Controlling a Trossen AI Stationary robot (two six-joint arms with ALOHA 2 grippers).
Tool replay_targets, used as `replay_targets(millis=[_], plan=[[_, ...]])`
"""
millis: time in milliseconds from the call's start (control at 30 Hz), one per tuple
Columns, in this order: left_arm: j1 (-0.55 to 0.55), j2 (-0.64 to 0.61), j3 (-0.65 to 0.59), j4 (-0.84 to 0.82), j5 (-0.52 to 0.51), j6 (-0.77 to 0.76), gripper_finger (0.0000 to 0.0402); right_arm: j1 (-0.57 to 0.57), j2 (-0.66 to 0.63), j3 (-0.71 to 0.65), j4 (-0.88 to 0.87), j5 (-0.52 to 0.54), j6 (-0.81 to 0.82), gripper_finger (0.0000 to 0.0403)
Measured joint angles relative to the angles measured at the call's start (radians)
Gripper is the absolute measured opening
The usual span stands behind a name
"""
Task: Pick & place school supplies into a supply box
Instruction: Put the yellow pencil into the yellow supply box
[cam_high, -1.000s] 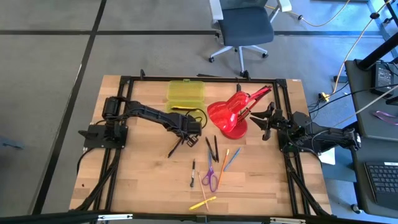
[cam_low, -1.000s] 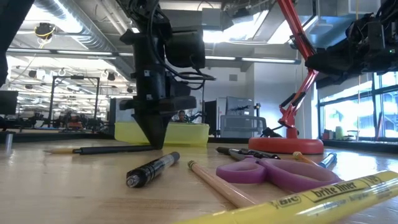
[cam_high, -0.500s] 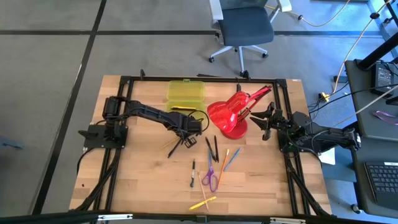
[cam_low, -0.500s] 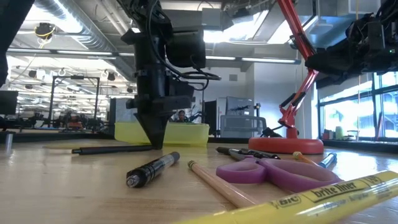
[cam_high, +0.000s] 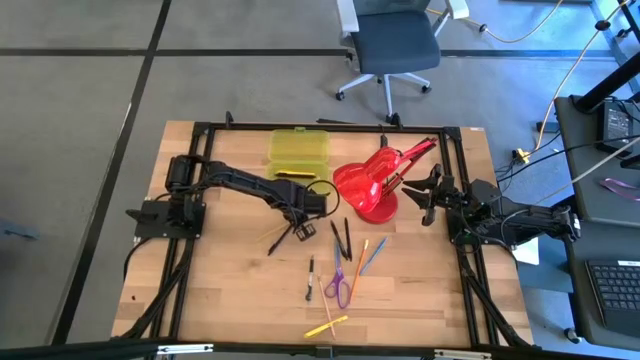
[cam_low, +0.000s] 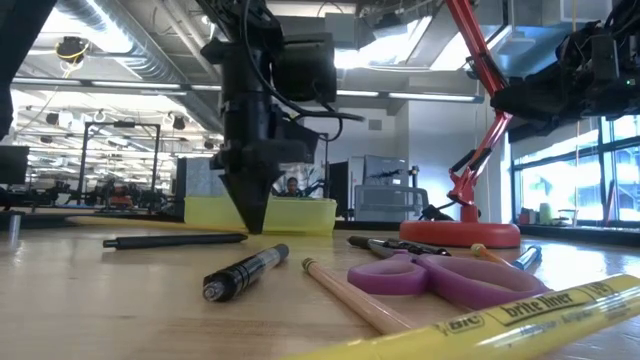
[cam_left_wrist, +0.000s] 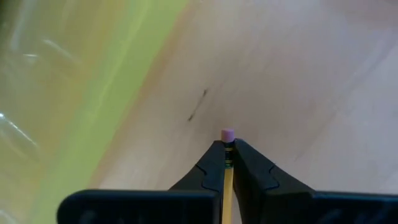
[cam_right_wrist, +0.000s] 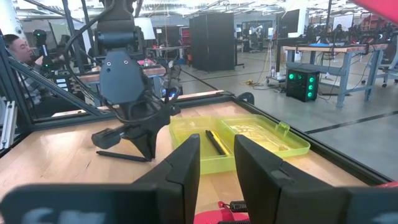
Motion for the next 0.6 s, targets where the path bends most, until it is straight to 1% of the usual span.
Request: replay_targets(millis=[200,500,600], plan=[[0.034,-0.038,0.002,0.005,0.086,0.027,0.0011,0.0,0.0,0.0,0.0,0.0,0.0,0.0104],[0.094,-0.166,0.002,0.019,0.091,0.189,0.0012,0.0,0.0,0.0,0.0,0.0,0.0,0.0104],[0.132,-0.203,0.003,0.059,0.104,0.227,0.0012,0.0,0.0,0.0,0.0,0.0,0.0,0.0104]])
